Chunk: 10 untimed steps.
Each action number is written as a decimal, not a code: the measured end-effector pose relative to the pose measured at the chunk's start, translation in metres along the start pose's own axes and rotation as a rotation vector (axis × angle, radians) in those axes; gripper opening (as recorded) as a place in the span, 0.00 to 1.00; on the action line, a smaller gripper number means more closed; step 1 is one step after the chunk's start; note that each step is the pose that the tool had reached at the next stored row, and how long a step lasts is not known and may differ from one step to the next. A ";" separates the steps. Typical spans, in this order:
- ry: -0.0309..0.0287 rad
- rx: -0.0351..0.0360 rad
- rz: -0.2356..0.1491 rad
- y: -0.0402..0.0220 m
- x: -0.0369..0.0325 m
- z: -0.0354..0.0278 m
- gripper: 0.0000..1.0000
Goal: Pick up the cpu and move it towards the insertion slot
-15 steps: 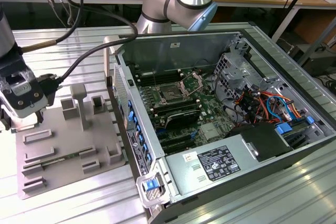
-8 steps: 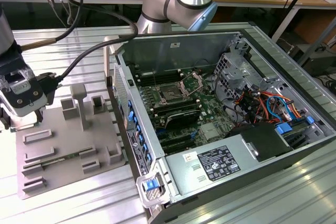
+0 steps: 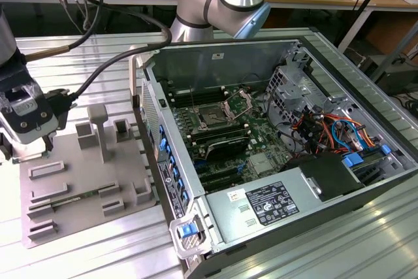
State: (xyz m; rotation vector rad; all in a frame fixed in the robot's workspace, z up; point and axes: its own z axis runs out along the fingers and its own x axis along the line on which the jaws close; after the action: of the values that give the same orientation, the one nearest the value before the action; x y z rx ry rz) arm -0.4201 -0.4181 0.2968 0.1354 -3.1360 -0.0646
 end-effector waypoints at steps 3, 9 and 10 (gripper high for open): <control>0.0001 0.0000 0.000 0.0000 0.0000 -0.0009 0.55; 0.0000 0.0000 0.000 0.0001 0.0000 -0.0032 0.55; 0.0001 0.0000 0.000 0.0001 0.0000 -0.0037 0.55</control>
State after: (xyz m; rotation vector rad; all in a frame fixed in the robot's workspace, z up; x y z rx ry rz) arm -0.4201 -0.4181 0.3006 0.1354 -3.1359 -0.0645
